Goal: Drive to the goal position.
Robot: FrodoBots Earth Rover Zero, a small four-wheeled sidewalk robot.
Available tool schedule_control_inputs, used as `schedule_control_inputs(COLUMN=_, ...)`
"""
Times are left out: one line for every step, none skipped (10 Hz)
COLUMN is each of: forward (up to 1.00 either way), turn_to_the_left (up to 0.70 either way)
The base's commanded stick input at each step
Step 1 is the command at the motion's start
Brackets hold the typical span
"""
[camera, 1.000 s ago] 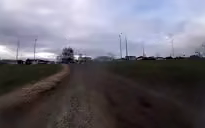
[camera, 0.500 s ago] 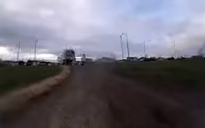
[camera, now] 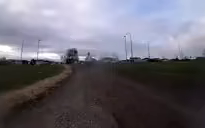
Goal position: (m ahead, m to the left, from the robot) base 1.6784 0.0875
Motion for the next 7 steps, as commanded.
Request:
schedule_control_inputs(forward=0.85, turn_to_the_left=0.05)
schedule_control_inputs(forward=0.85, turn_to_the_left=0.0)
schedule_control_inputs(forward=0.85, turn_to_the_left=0.0)
schedule_control_inputs(forward=0.85, turn_to_the_left=0.0)
schedule_control_inputs(forward=0.85, turn_to_the_left=0.0)
schedule_control_inputs(forward=0.85, turn_to_the_left=0.0)
schedule_control_inputs(forward=0.85, turn_to_the_left=0.0)
